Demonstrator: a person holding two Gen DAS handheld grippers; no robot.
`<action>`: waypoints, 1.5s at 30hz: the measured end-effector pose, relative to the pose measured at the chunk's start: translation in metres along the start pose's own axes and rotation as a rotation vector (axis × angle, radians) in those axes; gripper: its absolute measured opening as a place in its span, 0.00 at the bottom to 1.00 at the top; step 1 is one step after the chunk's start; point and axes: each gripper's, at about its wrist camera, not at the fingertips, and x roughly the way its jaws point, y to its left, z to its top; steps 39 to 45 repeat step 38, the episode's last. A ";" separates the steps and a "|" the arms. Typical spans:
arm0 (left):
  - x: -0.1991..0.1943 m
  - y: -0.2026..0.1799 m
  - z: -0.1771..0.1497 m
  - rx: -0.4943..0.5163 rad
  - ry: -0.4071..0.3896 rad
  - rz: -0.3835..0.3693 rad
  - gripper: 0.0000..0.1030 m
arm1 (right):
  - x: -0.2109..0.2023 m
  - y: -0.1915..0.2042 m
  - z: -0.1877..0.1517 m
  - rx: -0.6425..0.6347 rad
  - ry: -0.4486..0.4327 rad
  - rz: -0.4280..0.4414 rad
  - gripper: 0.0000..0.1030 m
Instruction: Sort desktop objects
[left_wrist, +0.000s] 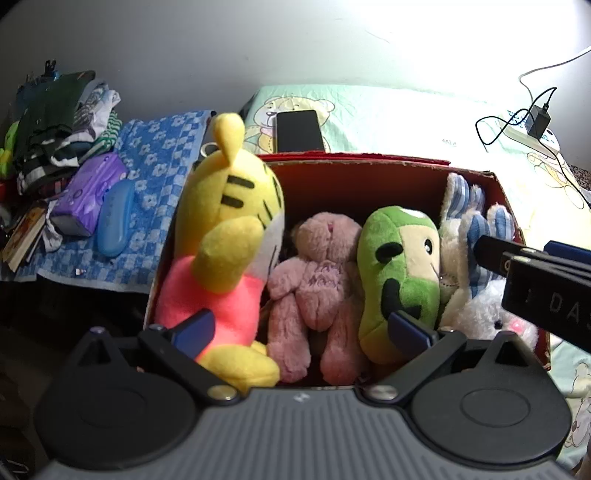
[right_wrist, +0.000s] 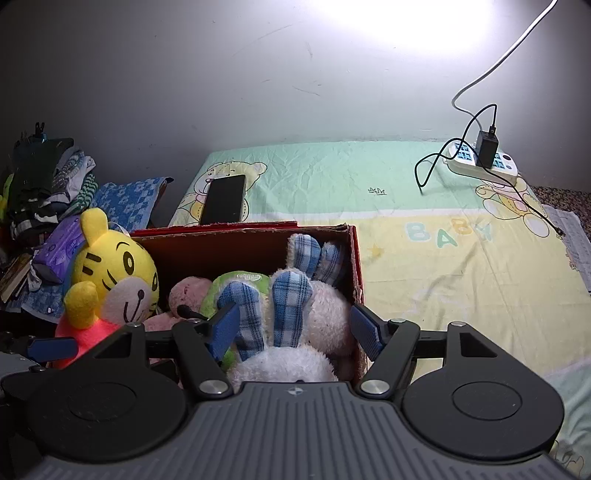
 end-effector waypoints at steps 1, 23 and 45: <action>0.000 0.001 0.000 -0.004 -0.001 0.000 0.97 | 0.001 0.000 0.000 -0.001 0.001 -0.002 0.68; 0.004 0.002 0.004 0.006 -0.008 -0.036 0.97 | 0.007 0.010 0.004 0.000 0.010 -0.014 0.69; -0.006 0.002 0.005 0.005 -0.032 -0.071 0.95 | -0.004 0.008 0.002 0.043 -0.024 -0.023 0.69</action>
